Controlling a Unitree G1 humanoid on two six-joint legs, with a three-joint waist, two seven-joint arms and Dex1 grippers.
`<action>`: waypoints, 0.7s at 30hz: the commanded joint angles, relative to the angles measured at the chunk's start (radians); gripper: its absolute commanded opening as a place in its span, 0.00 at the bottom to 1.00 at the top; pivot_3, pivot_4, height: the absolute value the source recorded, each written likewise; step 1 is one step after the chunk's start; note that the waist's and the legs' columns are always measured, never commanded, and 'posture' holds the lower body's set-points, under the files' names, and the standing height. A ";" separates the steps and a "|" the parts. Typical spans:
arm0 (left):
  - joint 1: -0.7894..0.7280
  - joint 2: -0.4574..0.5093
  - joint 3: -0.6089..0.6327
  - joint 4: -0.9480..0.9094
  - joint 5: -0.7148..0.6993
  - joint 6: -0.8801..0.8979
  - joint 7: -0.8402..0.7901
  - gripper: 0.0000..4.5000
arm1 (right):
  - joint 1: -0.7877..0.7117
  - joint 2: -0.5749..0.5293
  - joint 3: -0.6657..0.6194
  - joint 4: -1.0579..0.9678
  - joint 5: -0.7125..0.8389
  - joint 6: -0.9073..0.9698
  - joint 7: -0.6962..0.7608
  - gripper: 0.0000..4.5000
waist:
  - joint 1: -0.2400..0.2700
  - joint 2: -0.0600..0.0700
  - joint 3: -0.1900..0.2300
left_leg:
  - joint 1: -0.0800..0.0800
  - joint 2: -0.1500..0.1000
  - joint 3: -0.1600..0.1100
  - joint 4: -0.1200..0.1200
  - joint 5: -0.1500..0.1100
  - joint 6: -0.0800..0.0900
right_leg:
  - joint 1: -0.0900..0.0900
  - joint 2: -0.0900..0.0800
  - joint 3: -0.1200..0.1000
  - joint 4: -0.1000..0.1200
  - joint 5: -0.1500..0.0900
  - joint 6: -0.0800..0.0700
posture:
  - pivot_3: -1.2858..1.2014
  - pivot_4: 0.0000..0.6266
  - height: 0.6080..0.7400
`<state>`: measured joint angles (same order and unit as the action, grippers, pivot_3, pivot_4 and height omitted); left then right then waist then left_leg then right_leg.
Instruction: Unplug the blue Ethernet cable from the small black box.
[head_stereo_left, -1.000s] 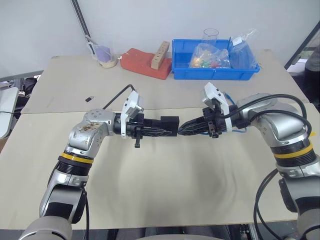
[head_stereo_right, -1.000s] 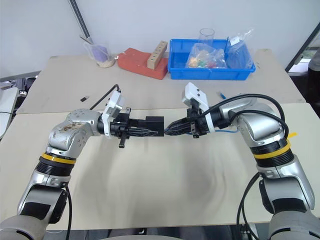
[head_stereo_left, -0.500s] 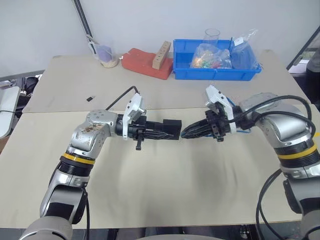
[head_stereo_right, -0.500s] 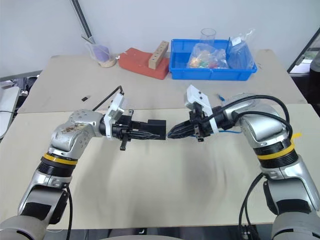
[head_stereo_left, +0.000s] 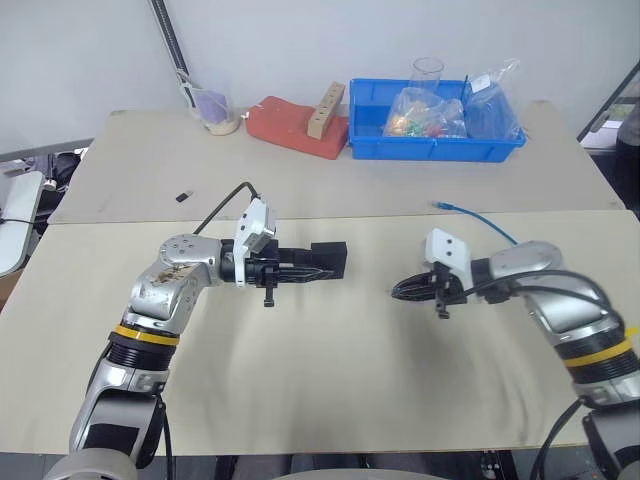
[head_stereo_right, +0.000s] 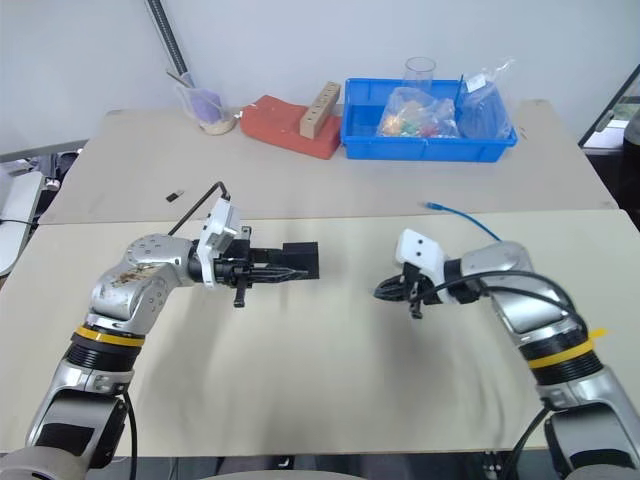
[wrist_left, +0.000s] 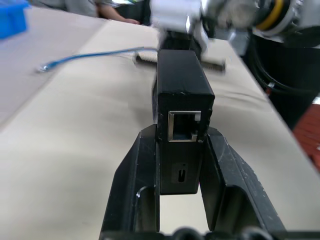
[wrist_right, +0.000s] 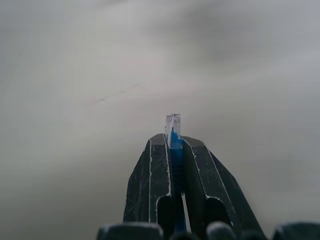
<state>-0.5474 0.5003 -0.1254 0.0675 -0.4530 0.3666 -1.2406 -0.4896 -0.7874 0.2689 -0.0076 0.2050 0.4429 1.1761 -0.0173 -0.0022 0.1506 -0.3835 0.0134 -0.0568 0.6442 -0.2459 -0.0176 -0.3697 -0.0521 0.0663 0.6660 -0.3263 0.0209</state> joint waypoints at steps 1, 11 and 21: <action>0.001 -0.008 0.026 0.015 0.029 -0.067 0.036 0.13 | 0.011 -0.023 -0.055 -0.069 0.026 -0.005 0.012 0.35 | 0.003 0.000 0.000 | 0.000 0.000 0.000 0.000 0.000 0.000 | 0.000 0.000 0.000 0.000 0.000 0.000 | 0.52 0.24 1.00; 0.035 -0.065 0.113 0.156 0.090 -0.185 0.237 0.13 | 0.049 0.025 -0.316 -0.419 0.278 0.321 -0.190 0.99 | 0.001 0.000 0.000 | 0.001 0.001 -0.001 0.000 0.000 0.000 | 0.000 0.001 0.000 0.001 0.000 0.000 | 0.52 0.24 1.00; -0.027 -0.219 0.160 0.550 0.234 -0.542 0.492 0.13 | 0.075 0.177 -0.395 -0.638 0.360 0.487 -0.520 0.99 | 0.016 0.000 0.000 | 0.000 -0.002 -0.001 0.000 0.000 0.000 | 0.000 -0.002 -0.001 0.001 0.000 0.000 | 0.52 0.24 1.00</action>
<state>-0.5393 0.2922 0.0216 0.5959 -0.2330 -0.1106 -0.7723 -0.4136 -0.6151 -0.0932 -0.5993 0.5381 0.9190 0.6901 -0.0013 -0.0023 0.1504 -0.3838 0.0111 -0.0579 0.6443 -0.2458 -0.0178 -0.3695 -0.0542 0.0652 0.6668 -0.3262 0.0209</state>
